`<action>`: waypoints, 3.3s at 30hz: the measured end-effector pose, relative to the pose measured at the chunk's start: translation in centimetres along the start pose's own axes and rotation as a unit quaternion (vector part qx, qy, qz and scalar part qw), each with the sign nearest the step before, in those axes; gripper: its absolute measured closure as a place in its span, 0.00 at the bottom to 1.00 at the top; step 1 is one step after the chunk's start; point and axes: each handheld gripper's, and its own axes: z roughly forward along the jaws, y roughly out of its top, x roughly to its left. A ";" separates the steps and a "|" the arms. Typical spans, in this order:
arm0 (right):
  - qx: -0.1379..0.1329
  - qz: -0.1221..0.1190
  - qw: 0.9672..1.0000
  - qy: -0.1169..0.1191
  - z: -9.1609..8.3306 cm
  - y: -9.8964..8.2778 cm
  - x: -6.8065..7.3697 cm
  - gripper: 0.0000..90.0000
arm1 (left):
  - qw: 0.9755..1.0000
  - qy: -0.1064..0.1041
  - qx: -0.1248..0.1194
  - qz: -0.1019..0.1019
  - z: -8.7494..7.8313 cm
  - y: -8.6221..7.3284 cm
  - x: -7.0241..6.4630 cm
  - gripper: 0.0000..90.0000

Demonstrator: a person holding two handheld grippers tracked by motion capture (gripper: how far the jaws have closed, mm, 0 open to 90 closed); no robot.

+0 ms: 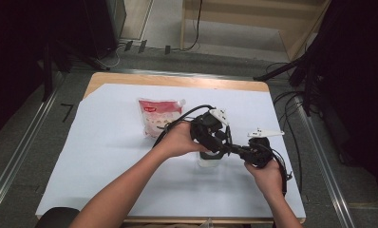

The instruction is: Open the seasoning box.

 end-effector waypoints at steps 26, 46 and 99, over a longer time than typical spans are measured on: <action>-0.005 0.009 1.000 0.000 -0.3 0.0 0.2 1.00 | 1.000 -0.015 0.003 -0.002 1.2 0.4 0.4 0.59; -0.012 0.007 1.000 0.018 -3.3 -1.0 2.3 0.87 | 1.000 -0.009 -0.006 -0.023 -2.1 -1.4 0.3 0.50; 0.025 -0.113 0.982 0.148 3.1 -0.8 11.4 0.60 | 0.988 0.074 -0.038 -0.133 -12.7 -11.4 0.0 0.51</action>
